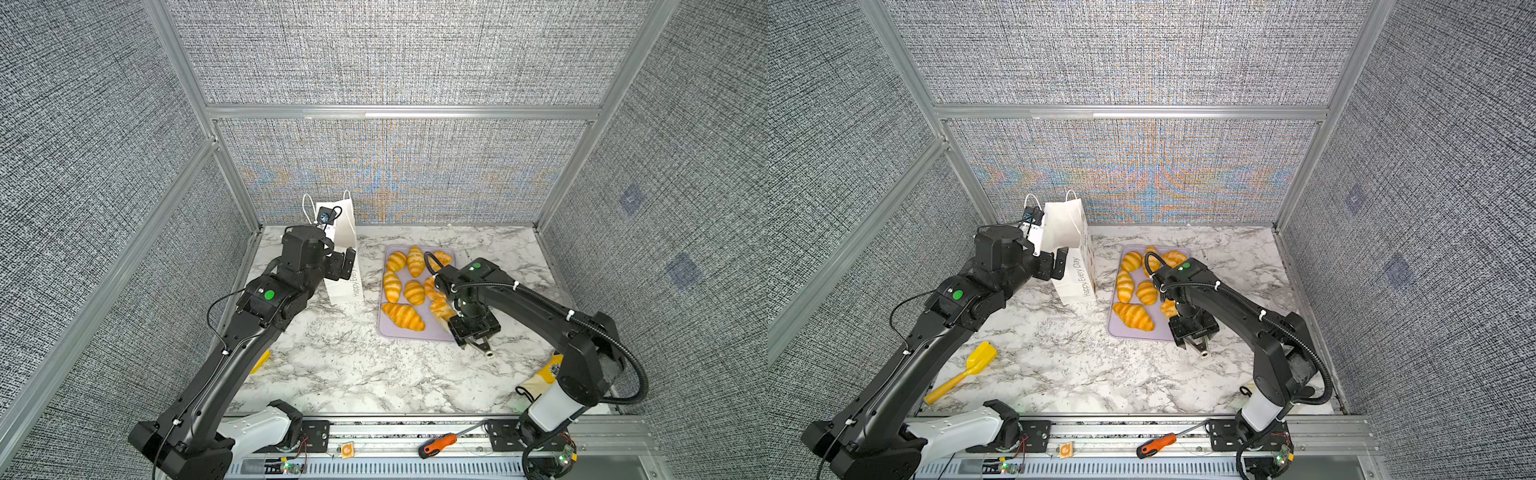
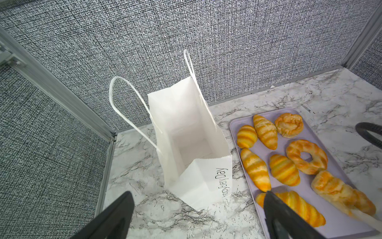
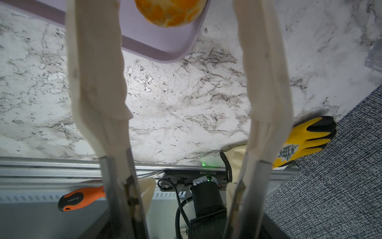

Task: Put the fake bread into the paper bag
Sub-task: 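Close the tongs on the braided bread with the right gripper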

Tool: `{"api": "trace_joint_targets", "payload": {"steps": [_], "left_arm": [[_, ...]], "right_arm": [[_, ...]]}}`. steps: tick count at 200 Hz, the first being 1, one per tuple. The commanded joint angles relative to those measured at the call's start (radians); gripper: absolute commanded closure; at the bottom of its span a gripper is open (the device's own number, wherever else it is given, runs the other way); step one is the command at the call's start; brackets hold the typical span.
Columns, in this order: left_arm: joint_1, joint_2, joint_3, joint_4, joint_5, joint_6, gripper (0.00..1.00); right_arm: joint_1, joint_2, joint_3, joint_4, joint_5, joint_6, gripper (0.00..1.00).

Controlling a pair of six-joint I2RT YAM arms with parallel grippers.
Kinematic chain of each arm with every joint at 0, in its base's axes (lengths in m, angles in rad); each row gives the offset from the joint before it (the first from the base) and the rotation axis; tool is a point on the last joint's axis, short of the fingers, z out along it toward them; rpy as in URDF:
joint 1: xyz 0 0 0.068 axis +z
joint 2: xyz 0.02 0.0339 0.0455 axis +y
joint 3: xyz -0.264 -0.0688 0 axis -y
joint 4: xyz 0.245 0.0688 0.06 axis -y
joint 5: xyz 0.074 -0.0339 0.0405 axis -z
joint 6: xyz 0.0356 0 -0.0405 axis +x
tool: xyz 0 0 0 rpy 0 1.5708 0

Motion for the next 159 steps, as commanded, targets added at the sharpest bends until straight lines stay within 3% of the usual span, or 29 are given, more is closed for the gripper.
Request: {"api": "trace_joint_targets", "payload": {"steps": [1,159], "left_arm": [[0.000,0.004,0.002,0.006,0.017,-0.009,0.01],[0.012,0.013,0.014,-0.035,-0.061,-0.034,0.01]], "right_arm": [[-0.001,0.016,-0.003,-0.006,0.002,-0.032,0.28],[-0.030,0.118,0.030,0.024,-0.030,-0.082,0.30]]}}
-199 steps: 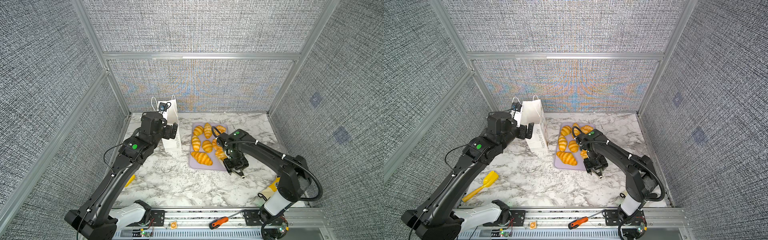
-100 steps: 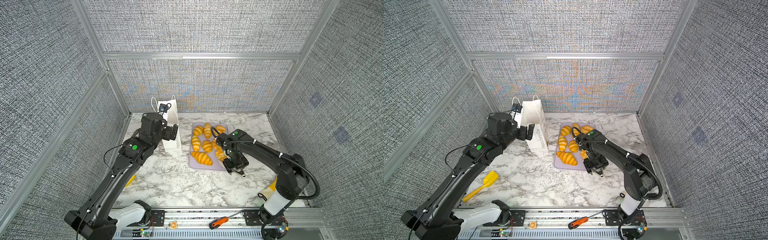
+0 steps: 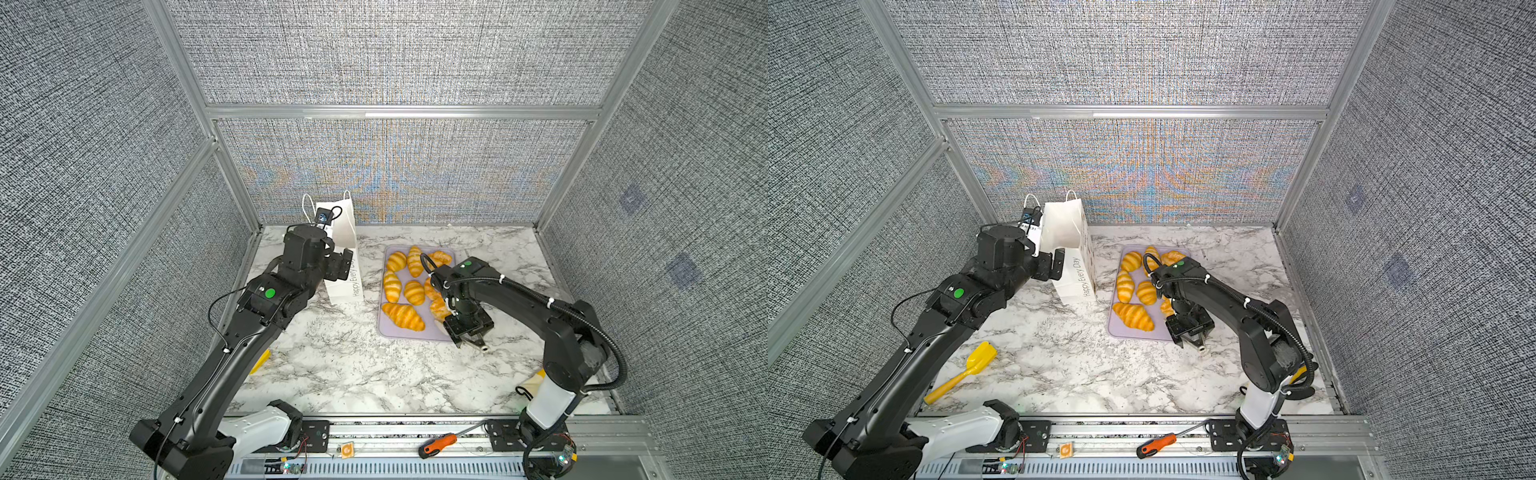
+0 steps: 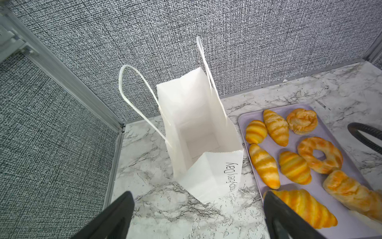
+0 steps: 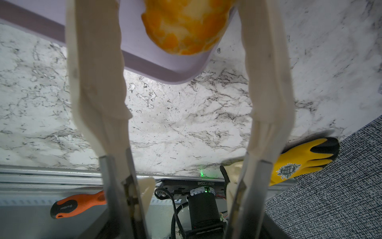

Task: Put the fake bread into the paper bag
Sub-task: 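Close the tongs on the braided bread with the right gripper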

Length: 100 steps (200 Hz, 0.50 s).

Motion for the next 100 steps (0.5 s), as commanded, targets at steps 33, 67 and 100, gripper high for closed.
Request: {"api": "trace_joint_targets", "payload": {"steps": [33,67,100], "left_arm": [[0.005,0.002,0.003,0.010,-0.003,-0.018,0.01],[0.006,0.001,0.000,0.015,0.004,-0.011,0.01],[0.005,0.006,-0.003,0.018,0.007,-0.007,0.01]], "right_arm": [[0.030,0.011,0.044,-0.051,-0.028,0.013,0.34],[0.033,-0.007,0.031,-0.057,-0.031,0.046,0.34],[0.033,0.007,0.035,-0.057,-0.011,0.065,0.33]]}}
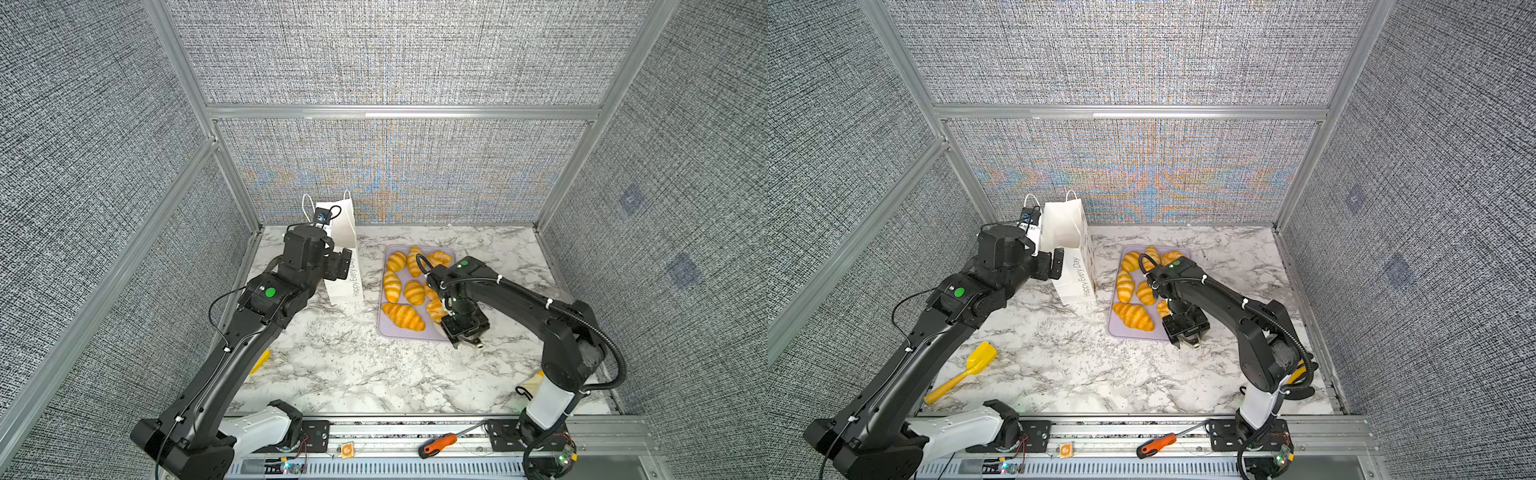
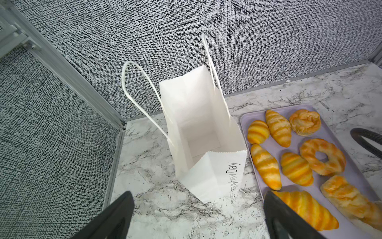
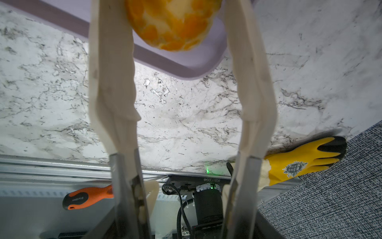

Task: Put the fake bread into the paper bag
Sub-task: 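Close the tongs on the braided bread with the right gripper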

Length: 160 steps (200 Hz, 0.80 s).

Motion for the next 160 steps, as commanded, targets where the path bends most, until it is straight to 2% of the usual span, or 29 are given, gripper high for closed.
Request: {"api": "trace_joint_targets", "payload": {"steps": [1,111,160], "left_arm": [[0.002,0.005,-0.002,0.019,0.009,0.008,0.01],[0.002,-0.002,-0.011,0.010,-0.009,0.011,0.01],[0.002,0.000,-0.009,0.008,-0.012,0.008,0.01]], "right_arm": [[0.001,0.007,0.006,-0.030,0.010,0.033,0.33],[-0.002,0.081,0.035,-0.012,0.025,0.003,0.31],[-0.002,0.096,0.048,-0.025,0.026,-0.021,0.40]]}}
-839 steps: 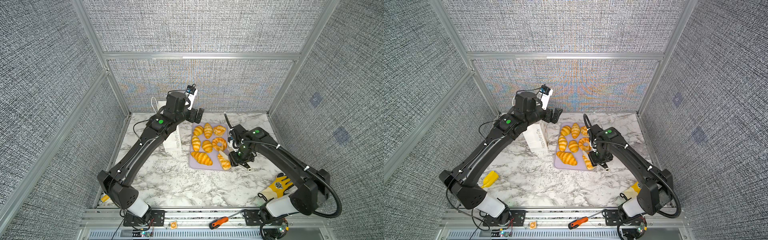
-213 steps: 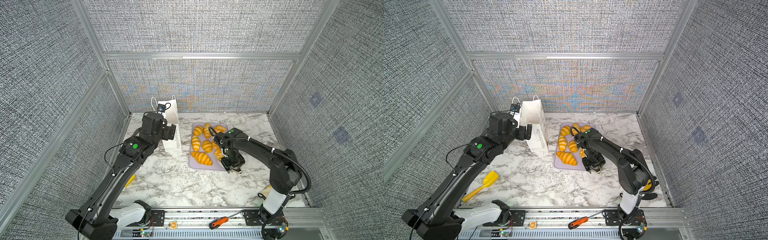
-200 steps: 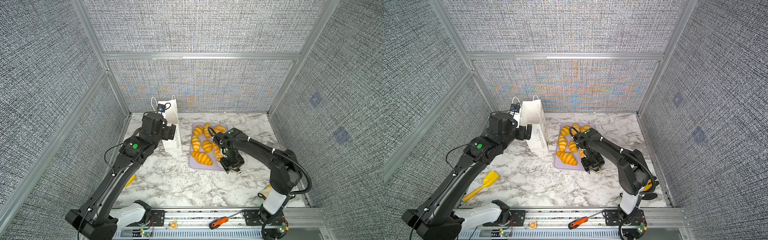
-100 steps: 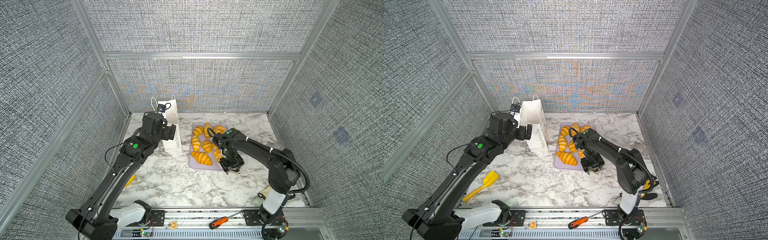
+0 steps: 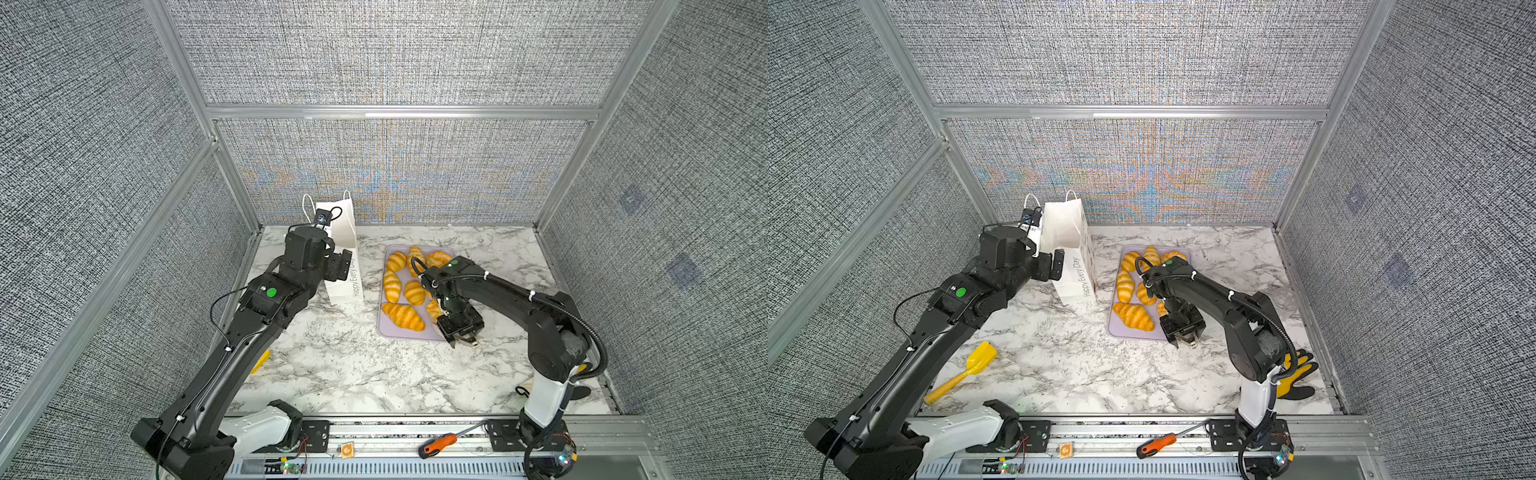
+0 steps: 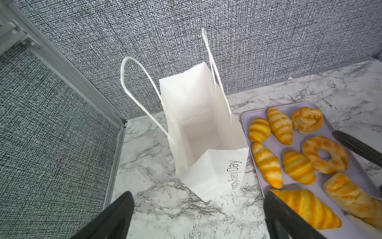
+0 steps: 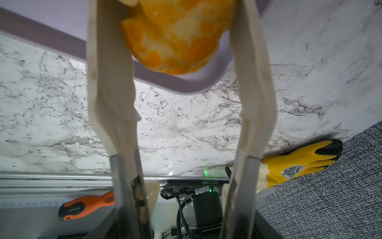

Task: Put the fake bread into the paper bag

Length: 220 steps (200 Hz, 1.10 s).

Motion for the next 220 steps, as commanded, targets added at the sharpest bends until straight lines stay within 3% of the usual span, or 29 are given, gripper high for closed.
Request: {"api": "trace_joint_targets", "payload": {"steps": [1,87,181,220], "left_arm": [[0.002,0.000,0.000,0.009,-0.007,0.008,0.01],[0.028,0.000,0.019,-0.008,0.018,-0.045,0.01],[0.195,-0.007,0.049,-0.002,0.109,-0.107,0.01],[0.293,0.003,0.040,0.019,0.210,-0.110,0.01]], "right_arm": [[0.000,0.001,0.007,-0.031,0.014,-0.013,0.40],[-0.006,-0.079,-0.006,-0.002,-0.022,-0.048,0.58],[-0.027,-0.247,0.026,0.120,-0.121,-0.056,0.63],[-0.027,-0.289,0.049,0.199,-0.174,-0.032,0.64]]}}
